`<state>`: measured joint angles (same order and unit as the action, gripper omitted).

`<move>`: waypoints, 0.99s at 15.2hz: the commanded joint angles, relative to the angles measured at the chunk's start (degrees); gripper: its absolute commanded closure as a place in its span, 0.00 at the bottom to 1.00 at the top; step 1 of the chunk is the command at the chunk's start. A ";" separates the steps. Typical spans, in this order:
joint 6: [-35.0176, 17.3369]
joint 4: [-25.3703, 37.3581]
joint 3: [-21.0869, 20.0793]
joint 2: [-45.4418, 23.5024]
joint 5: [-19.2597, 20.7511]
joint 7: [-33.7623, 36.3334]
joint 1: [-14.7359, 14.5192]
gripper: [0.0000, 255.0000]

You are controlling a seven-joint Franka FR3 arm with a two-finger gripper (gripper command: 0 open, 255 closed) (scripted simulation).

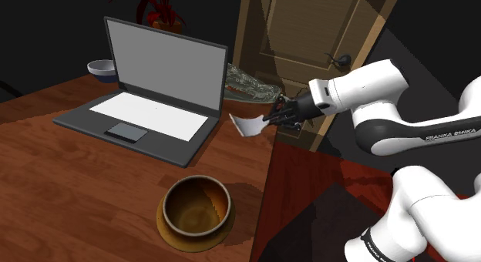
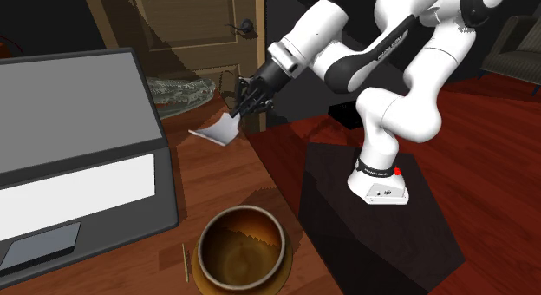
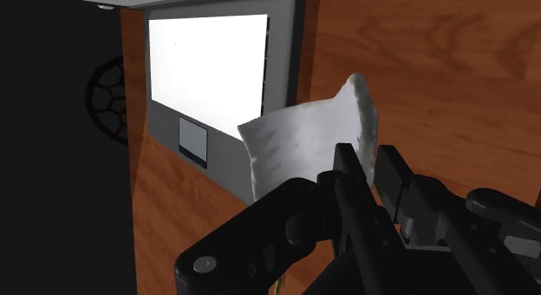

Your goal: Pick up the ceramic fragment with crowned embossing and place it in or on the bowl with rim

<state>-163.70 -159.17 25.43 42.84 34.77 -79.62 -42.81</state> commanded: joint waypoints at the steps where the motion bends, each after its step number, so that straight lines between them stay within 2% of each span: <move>1: 2.02 0.98 -0.25 1.01 -0.68 -0.31 -0.67 1.00; 11: 10.47 6.46 -1.36 4.08 -3.70 -1.98 -3.38 1.00; 15: 10.75 6.29 -8.65 2.76 -4.08 5.09 -3.35 1.00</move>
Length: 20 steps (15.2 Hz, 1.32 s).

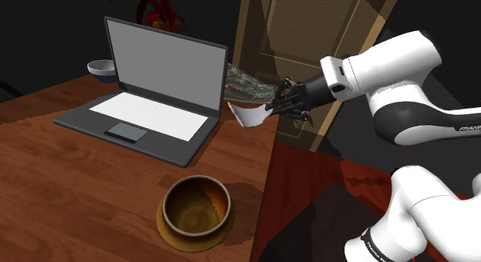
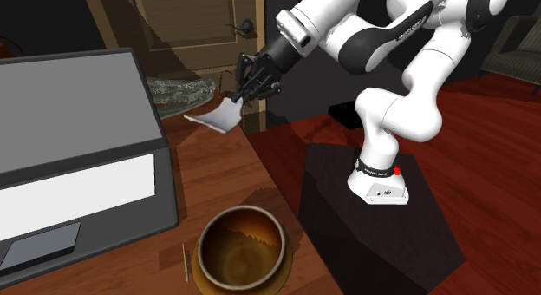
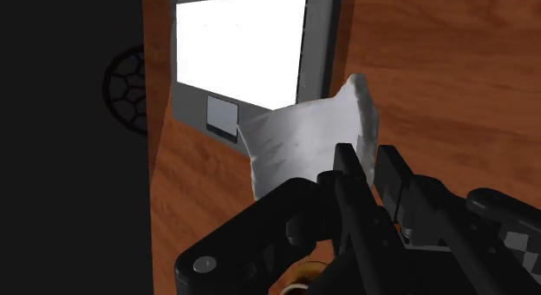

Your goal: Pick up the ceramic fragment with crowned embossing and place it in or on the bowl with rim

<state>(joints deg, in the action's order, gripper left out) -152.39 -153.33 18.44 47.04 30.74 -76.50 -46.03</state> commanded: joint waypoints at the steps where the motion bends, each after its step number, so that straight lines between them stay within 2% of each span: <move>1: -0.44 0.60 -3.48 -1.89 -0.18 3.71 -0.15 1.00; 10: 1.92 5.33 -19.13 -8.19 -0.92 18.89 -0.54 1.00; 18: 6.47 14.92 -32.75 -17.26 0.22 31.82 0.43 1.00; 20: 5.11 13.74 -33.15 -17.51 1.07 32.93 0.97 1.00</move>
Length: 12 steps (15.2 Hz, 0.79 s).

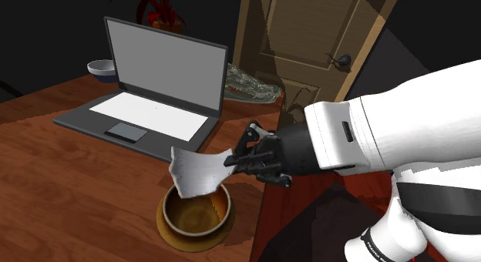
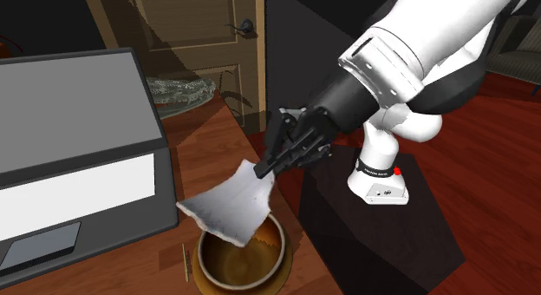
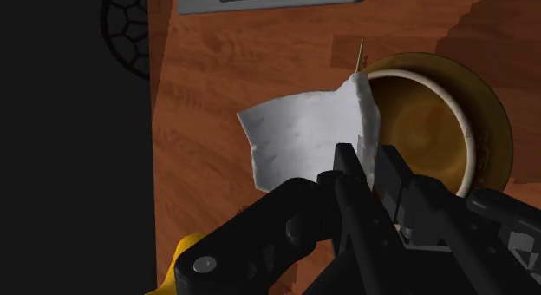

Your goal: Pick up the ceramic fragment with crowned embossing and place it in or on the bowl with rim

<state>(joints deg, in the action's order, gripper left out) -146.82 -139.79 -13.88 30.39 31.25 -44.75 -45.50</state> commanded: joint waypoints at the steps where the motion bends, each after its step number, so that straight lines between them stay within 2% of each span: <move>1: -1.14 -0.36 -1.07 -1.02 1.01 1.76 0.72 1.00; 12: -8.69 -5.70 -4.59 -3.43 7.41 9.49 5.27 1.00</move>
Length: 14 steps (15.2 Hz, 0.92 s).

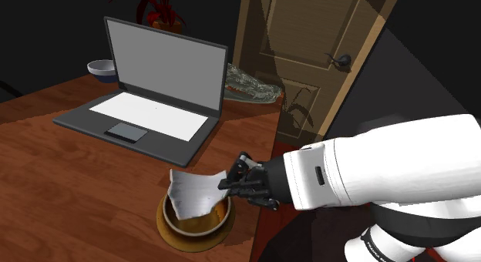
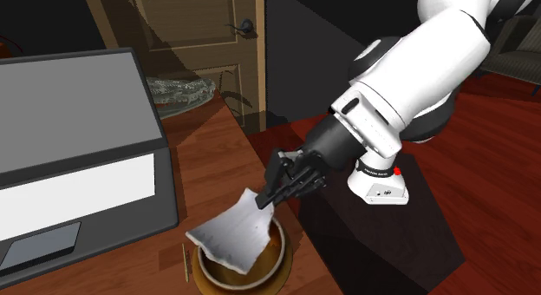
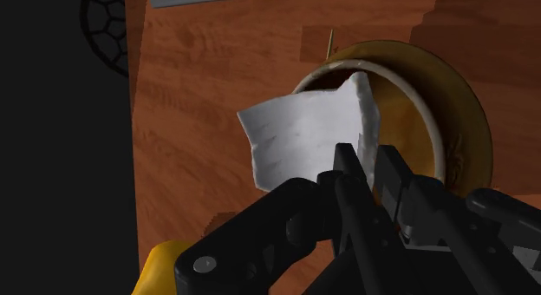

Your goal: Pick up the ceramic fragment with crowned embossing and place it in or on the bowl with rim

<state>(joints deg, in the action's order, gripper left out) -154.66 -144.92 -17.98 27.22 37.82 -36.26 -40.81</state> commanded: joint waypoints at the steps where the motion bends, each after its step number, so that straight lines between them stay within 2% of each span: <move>1: -1.78 -1.11 -1.09 -0.66 1.87 2.20 1.37 1.00; 9: -1.79 -1.11 -1.10 -0.66 1.87 2.19 1.37 1.00; 10: -1.79 -1.12 -1.08 -0.65 1.85 2.17 1.36 0.00; 14: -1.77 -1.12 -1.07 -0.63 1.84 2.15 1.35 0.00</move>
<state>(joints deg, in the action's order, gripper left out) -156.43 -146.03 -19.05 26.59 39.66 -34.11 -39.46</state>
